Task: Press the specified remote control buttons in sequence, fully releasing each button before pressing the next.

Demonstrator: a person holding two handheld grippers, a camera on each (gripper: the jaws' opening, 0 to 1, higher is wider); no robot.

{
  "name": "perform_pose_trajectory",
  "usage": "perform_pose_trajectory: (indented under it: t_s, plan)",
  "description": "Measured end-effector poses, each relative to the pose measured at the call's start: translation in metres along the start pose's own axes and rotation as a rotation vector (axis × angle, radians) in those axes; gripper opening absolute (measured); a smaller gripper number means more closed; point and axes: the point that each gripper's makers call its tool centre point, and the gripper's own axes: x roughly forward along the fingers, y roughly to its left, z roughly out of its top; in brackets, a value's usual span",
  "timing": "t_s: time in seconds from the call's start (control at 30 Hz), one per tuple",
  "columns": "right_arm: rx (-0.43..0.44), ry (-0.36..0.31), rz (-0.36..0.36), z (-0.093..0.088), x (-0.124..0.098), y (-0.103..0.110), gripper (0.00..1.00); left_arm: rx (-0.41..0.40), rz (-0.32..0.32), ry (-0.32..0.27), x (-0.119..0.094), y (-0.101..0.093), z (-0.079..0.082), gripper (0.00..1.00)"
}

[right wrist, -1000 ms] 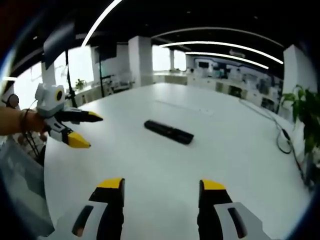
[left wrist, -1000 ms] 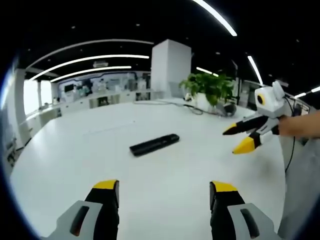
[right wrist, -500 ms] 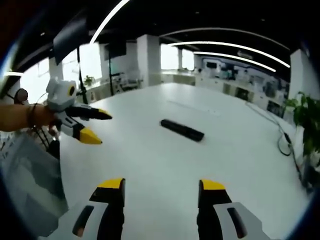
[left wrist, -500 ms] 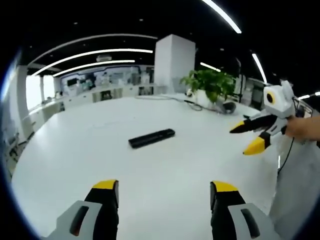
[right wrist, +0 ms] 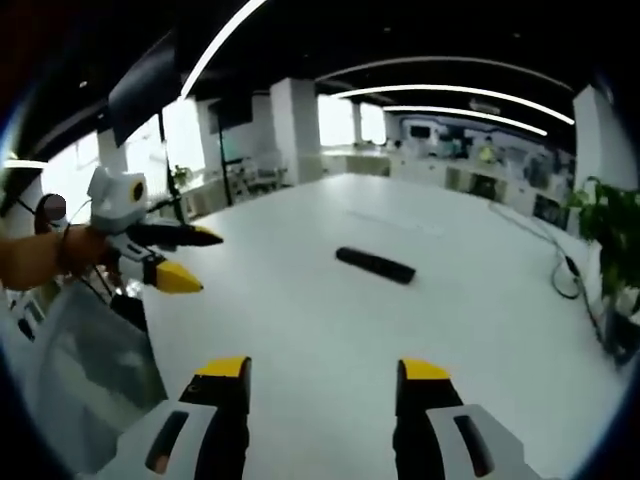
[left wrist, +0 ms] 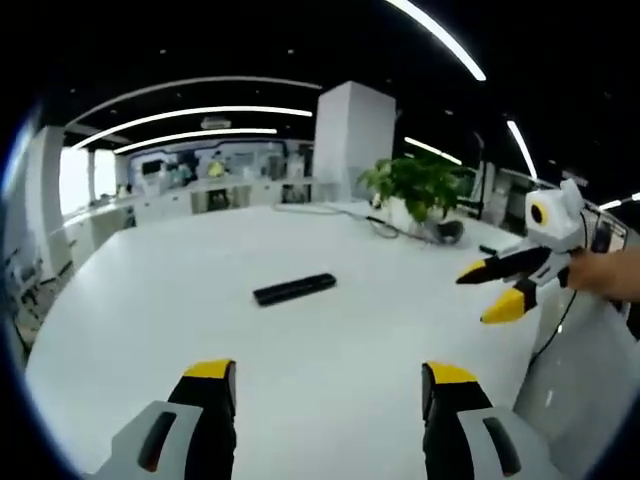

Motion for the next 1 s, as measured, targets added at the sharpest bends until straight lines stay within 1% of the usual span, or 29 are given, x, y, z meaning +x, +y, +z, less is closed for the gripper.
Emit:
perform_pose_trajectory:
  t_s: [0.07, 0.13, 0.2, 0.23, 0.27, 0.33, 0.43, 0.53, 0.67, 0.77, 0.9, 0.97, 1.0]
  plan:
    - [-0.021, 0.003, -0.014, -0.002, -0.005, 0.001, 0.55, -0.012, 0.008, -0.003, -0.005, -0.002, -0.001, 0.78]
    - [-0.029, 0.004, -0.013, -0.004, -0.007, 0.003, 0.55, -0.018, 0.019, -0.004, -0.010, -0.005, -0.002, 0.78]
    - [-0.020, 0.012, -0.011, -0.009, -0.009, 0.004, 0.55, -0.014, 0.027, -0.006, -0.014, -0.010, -0.001, 0.78]
    - [-0.013, 0.010, -0.014, -0.010, -0.010, 0.003, 0.55, -0.012, 0.036, 0.002, -0.016, -0.012, -0.002, 0.78]
    - [-0.012, 0.011, -0.016, -0.011, -0.010, 0.003, 0.55, -0.009, 0.040, 0.004, -0.016, -0.011, -0.003, 0.78]
    - [0.013, 0.003, -0.025, -0.011, -0.013, 0.002, 0.55, -0.014, 0.047, 0.000, -0.018, -0.013, -0.002, 0.78]
    - [0.023, -0.005, -0.030, -0.010, -0.015, 0.002, 0.55, -0.009, 0.061, -0.014, -0.022, -0.018, 0.003, 0.78]
    - [0.024, -0.019, -0.037, -0.006, -0.017, 0.003, 0.55, 0.005, 0.077, -0.027, -0.021, -0.021, 0.007, 0.78]
    - [0.022, -0.025, -0.041, 0.000, -0.013, 0.003, 0.55, -0.010, 0.069, -0.037, -0.014, -0.027, 0.011, 0.78]
    - [0.024, -0.026, -0.034, 0.002, -0.010, 0.008, 0.54, -0.016, 0.065, -0.025, -0.009, -0.031, 0.009, 0.78]
    - [-0.003, -0.027, -0.032, 0.004, -0.008, 0.012, 0.54, -0.018, 0.063, -0.033, -0.008, -0.033, 0.010, 0.78]
    - [0.000, -0.027, -0.033, 0.004, -0.007, 0.012, 0.54, -0.022, 0.068, -0.032, -0.007, -0.032, 0.008, 0.77]
    - [0.002, -0.027, -0.031, 0.004, -0.006, 0.012, 0.54, -0.026, 0.064, -0.031, -0.005, -0.031, 0.004, 0.77]
